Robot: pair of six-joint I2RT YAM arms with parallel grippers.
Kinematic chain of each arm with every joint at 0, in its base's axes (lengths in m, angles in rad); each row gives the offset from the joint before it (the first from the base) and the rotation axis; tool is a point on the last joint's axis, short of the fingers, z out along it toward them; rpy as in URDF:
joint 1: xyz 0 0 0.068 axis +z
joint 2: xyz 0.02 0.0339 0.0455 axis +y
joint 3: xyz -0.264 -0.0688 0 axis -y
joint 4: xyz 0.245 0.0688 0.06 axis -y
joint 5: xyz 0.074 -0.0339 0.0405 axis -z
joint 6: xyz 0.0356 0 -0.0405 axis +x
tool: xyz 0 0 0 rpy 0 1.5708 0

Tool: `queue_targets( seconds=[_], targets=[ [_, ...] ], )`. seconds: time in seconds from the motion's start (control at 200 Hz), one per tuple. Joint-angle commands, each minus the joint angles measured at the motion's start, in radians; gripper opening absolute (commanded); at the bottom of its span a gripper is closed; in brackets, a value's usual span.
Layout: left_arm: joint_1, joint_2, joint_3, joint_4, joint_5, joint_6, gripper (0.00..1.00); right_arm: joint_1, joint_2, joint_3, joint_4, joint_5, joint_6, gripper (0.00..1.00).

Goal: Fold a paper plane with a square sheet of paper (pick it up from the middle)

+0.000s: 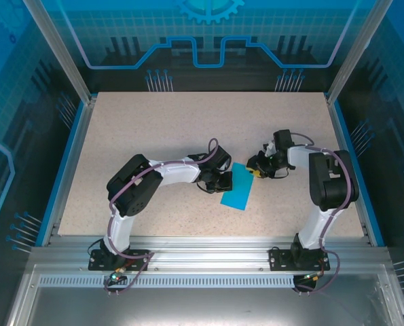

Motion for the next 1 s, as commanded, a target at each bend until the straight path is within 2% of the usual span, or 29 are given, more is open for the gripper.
queue_targets(
  seconds=[0.0,0.265,0.72,0.995],
  targets=[
    [-0.012,0.029,-0.02,-0.096,-0.001,0.016,0.0,-0.015,0.021,-0.023,0.017,0.047,0.056,0.29],
    [-0.014,0.024,-0.027,-0.094,-0.002,0.016,0.0,-0.023,-0.069,0.0,0.039,0.016,0.055,0.31],
    [-0.012,0.022,-0.027,-0.092,0.0,0.019,0.0,-0.033,0.027,-0.024,0.071,0.038,0.102,0.29],
    [-0.012,0.02,-0.023,-0.097,0.0,0.02,0.0,-0.047,-0.047,-0.006,0.07,0.02,0.1,0.3]
  ],
)
